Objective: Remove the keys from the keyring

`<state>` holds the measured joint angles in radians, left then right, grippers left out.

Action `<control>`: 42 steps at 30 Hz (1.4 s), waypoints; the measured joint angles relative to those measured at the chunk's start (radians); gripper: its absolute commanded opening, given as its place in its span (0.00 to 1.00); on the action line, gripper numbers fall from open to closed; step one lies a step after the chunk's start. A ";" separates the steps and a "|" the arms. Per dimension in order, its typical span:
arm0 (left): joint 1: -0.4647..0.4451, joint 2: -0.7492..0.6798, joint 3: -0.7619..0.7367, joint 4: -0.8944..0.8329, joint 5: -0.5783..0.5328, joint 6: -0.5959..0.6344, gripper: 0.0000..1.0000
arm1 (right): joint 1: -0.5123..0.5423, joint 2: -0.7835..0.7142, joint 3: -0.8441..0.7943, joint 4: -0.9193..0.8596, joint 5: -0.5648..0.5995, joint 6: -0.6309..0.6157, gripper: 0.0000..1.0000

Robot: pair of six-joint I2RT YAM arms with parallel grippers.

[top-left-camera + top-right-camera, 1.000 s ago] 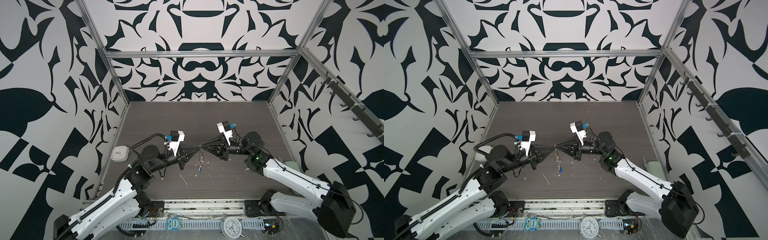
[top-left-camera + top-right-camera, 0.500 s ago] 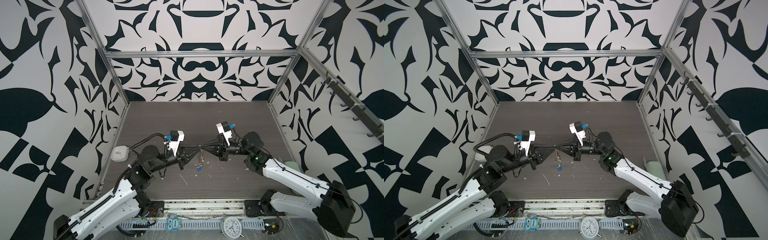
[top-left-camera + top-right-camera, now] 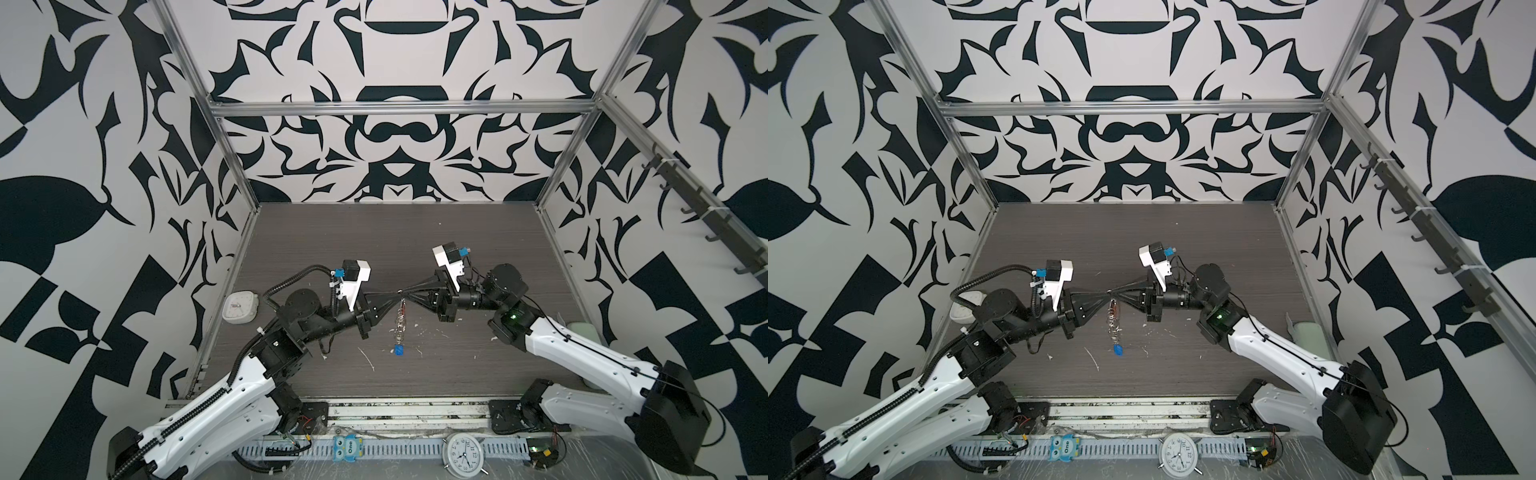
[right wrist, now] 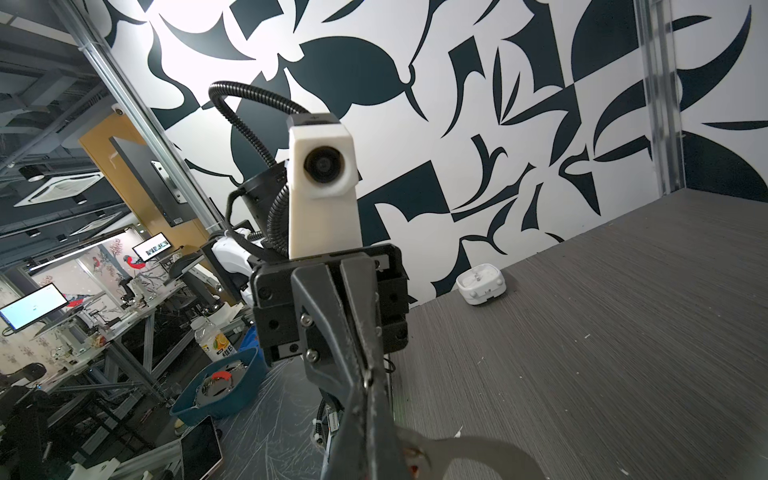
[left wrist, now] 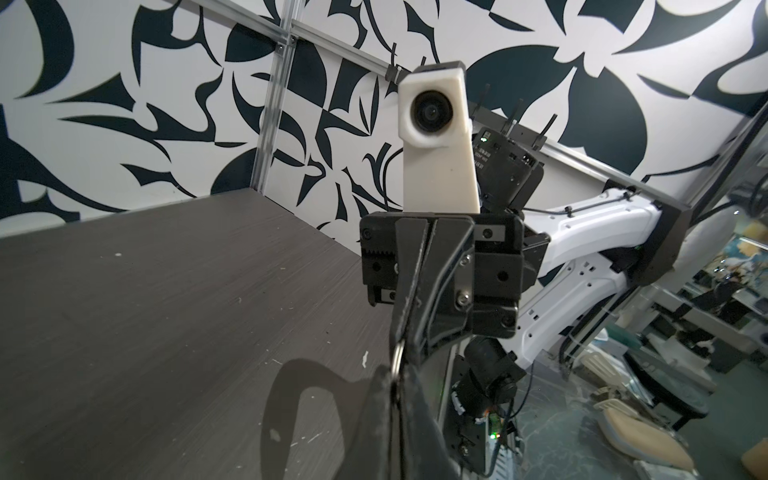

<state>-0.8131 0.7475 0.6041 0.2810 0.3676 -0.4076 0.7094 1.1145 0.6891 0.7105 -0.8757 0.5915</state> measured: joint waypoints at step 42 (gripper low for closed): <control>-0.001 -0.072 -0.009 0.044 -0.111 -0.031 0.00 | 0.146 -0.132 0.003 -0.370 0.450 -0.238 0.57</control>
<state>-0.8139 0.6754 0.5953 0.3248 0.2565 -0.4381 0.8558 0.9829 0.6926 0.3405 -0.4259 0.3538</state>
